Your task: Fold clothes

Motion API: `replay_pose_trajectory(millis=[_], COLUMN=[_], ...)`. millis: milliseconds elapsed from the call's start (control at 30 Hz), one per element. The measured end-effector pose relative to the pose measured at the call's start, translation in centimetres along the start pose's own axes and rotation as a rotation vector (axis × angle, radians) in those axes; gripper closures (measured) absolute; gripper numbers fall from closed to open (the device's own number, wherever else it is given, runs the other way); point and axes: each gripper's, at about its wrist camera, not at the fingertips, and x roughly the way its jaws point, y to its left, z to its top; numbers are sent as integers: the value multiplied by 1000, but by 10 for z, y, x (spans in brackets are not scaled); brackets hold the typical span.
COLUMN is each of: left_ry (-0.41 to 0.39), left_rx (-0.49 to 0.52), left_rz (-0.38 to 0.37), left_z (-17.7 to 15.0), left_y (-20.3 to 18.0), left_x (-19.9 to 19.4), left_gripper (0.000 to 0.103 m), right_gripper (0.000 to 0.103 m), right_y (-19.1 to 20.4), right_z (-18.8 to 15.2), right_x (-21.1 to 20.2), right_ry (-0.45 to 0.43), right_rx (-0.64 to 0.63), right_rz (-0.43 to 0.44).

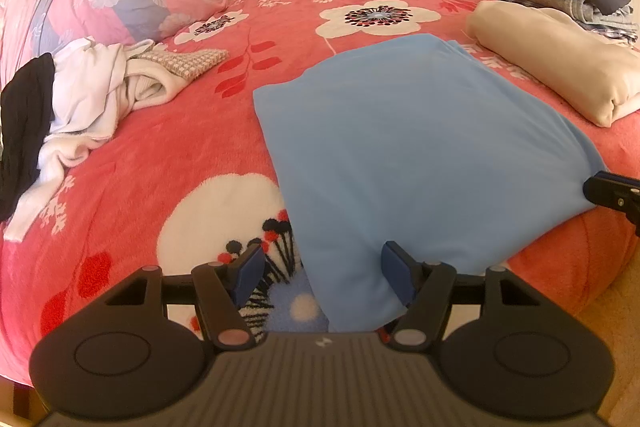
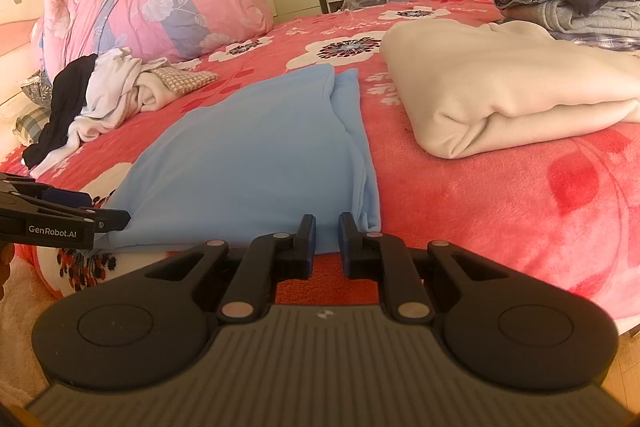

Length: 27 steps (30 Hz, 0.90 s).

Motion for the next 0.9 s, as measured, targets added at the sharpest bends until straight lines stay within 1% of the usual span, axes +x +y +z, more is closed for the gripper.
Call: replay_pose_trajectory(millis=[900], left_ry=[3], left_rx=[-10], left_rz=[-3], left_z=[-2], left_y=[1], left_x=[0], left_gripper=[37], right_gripper=[92], right_y=[0], right_z=[-1], right_x=[0], right_ry=[-6], right_rx=[0], right_rz=[-4])
